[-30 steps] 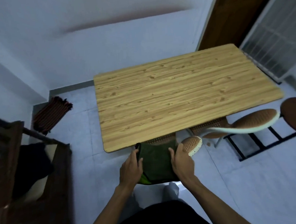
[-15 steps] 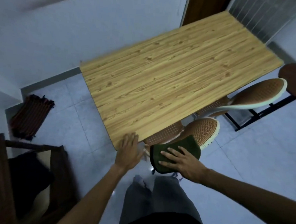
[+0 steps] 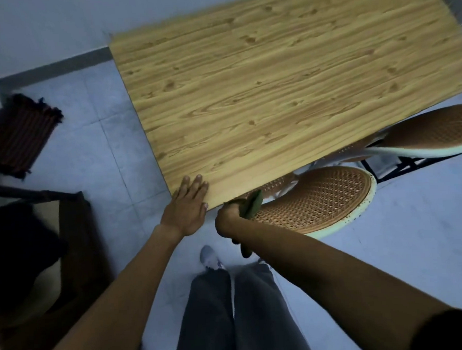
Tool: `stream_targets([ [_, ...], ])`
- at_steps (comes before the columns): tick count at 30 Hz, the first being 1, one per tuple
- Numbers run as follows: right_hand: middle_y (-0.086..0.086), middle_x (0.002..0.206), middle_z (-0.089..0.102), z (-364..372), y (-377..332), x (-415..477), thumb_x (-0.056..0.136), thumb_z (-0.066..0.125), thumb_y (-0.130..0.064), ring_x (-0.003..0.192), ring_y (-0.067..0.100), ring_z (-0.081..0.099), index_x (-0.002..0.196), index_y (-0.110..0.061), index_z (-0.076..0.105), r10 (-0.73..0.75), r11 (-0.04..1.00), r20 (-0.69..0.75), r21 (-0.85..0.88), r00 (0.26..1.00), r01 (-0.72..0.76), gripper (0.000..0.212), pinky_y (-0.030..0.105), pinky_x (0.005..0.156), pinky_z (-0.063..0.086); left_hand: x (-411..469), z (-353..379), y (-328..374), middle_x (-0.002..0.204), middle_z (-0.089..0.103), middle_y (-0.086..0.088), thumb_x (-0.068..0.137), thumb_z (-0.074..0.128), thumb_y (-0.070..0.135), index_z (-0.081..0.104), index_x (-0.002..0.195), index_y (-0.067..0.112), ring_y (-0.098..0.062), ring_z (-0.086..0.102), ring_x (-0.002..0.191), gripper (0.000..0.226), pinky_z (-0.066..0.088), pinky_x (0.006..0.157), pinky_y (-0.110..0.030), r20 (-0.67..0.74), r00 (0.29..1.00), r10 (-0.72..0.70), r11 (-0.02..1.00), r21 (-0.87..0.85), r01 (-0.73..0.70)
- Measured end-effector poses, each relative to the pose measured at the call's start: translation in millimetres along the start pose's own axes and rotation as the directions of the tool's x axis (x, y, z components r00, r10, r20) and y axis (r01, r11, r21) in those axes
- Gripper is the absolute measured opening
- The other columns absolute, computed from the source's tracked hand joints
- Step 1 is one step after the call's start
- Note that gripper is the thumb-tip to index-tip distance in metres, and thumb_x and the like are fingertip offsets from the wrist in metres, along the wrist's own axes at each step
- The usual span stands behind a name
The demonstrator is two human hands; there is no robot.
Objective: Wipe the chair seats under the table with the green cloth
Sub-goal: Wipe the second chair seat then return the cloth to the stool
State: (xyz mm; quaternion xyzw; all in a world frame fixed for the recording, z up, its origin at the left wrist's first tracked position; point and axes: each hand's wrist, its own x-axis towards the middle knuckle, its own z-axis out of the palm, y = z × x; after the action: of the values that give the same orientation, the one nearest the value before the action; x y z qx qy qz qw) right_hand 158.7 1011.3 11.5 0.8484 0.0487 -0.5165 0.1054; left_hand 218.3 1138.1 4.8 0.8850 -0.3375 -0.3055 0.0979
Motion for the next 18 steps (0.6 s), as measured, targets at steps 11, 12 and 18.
stream_targets([
  [11,0.01,0.165,0.015,102.2,76.2,-137.8,0.091,0.041,-0.03,0.139,0.049,0.032,0.158,-0.026,0.009,-0.159,0.961,-0.531,0.109,0.833,0.253,0.074,0.064,0.108,0.031,-7.1,-6.8,5.5,0.166,-0.011,-0.005,0.104,0.03,0.031,0.001,0.158,0.017,-0.036,-0.013,0.152,0.062,0.008,0.123,-0.05,0.059,0.998,-0.001,1.0,0.023,0.0],
  [12,0.009,0.164,0.018,125.6,98.7,-152.4,0.088,0.038,-0.028,0.141,0.046,0.032,0.158,-0.026,0.013,-0.148,0.969,-0.569,0.081,0.809,0.234,0.075,0.063,0.111,0.029,-7.3,-7.6,6.3,0.167,-0.01,-0.006,0.104,0.031,0.031,0.002,0.158,0.017,-0.036,-0.012,0.152,0.063,0.008,0.123,-0.05,0.06,0.998,-0.002,1.0,0.017,0.001],
  [18,-0.002,0.162,0.027,169.6,162.3,-177.0,0.087,0.043,-0.005,0.148,0.036,0.024,0.156,-0.035,0.02,0.013,0.987,-0.589,0.138,0.808,0.084,0.078,0.065,0.113,0.02,-8.7,-1.4,9.4,0.167,-0.008,-0.008,0.101,0.033,0.033,0.004,0.158,0.015,-0.038,-0.012,0.152,0.066,0.005,0.122,-0.053,0.043,0.999,-0.016,0.999,0.035,0.014],
])
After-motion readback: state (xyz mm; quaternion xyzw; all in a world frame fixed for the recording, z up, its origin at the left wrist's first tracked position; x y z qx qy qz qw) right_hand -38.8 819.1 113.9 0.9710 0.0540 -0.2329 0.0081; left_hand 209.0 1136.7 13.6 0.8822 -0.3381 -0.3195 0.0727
